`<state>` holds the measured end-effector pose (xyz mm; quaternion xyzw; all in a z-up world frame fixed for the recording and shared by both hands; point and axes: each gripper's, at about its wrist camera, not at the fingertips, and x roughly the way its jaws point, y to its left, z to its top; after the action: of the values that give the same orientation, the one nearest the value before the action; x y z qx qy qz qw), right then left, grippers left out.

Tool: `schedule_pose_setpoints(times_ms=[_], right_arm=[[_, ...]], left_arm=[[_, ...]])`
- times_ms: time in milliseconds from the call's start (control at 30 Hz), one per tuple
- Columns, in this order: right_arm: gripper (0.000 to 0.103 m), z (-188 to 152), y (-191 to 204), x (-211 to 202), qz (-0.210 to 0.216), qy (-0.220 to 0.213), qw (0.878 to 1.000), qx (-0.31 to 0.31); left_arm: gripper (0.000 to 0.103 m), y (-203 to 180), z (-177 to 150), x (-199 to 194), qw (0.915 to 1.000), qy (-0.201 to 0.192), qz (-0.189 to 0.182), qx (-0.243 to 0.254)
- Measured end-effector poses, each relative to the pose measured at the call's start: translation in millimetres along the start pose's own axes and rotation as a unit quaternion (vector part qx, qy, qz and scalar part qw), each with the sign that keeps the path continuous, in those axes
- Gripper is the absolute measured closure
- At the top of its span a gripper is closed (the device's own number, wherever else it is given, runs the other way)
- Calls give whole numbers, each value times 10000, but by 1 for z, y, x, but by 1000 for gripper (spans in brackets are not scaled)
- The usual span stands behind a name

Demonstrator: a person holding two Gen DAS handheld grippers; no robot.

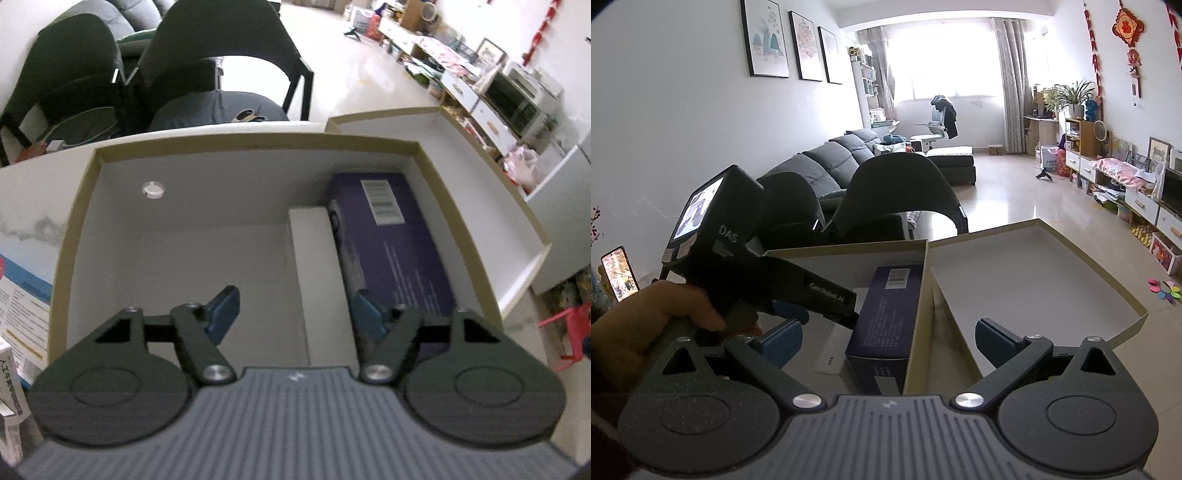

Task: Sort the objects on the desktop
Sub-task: 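Lower the white box into the beige box beside the purple box, then open the left gripper and release the white box in the beige box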

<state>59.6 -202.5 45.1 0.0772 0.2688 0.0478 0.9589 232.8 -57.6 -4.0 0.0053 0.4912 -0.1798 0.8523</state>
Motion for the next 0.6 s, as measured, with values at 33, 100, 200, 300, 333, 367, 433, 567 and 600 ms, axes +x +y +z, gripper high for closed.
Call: schedule_pose_setpoints(times_ms=[33, 100, 200, 300, 333, 367, 433, 567, 600], right_arm=[[2, 0, 1, 0, 19, 0, 10000, -6], [2, 0, 4, -2, 60, -1, 10000, -26], [2, 0, 8, -5, 37, -9, 10000, -69], [3, 0, 9, -7, 11, -10, 10000, -58], [3, 0, 9, -8, -4, -9, 10000, -56], [3, 0, 9, -8, -18, -10, 10000, -55], [2, -1, 8, -10, -44, -19, 10000, -56], [2, 0, 6, -11, -72, -25, 10000, -7], [2, 0, 6, -10, -75, -23, 10000, 3]], left_arm=[[26, 0, -1, -2, 9999, 6, -18, 103], [23, 1, -4, -5, 9994, -1, -40, 340], [21, 1, -6, -10, 9984, -17, -83, 563], [20, 1, -9, -14, 9958, -11, -217, 888], [20, 0, -10, -15, 9944, -12, -274, 1016], [20, -1, -12, -17, 9929, -22, -314, 1144], [20, -3, -16, -18, 9896, -34, -353, 1391], [23, -8, -23, -15, 9825, 100, -466, 1803], [26, -9, -26, -14, 9807, 146, -474, 1893]])
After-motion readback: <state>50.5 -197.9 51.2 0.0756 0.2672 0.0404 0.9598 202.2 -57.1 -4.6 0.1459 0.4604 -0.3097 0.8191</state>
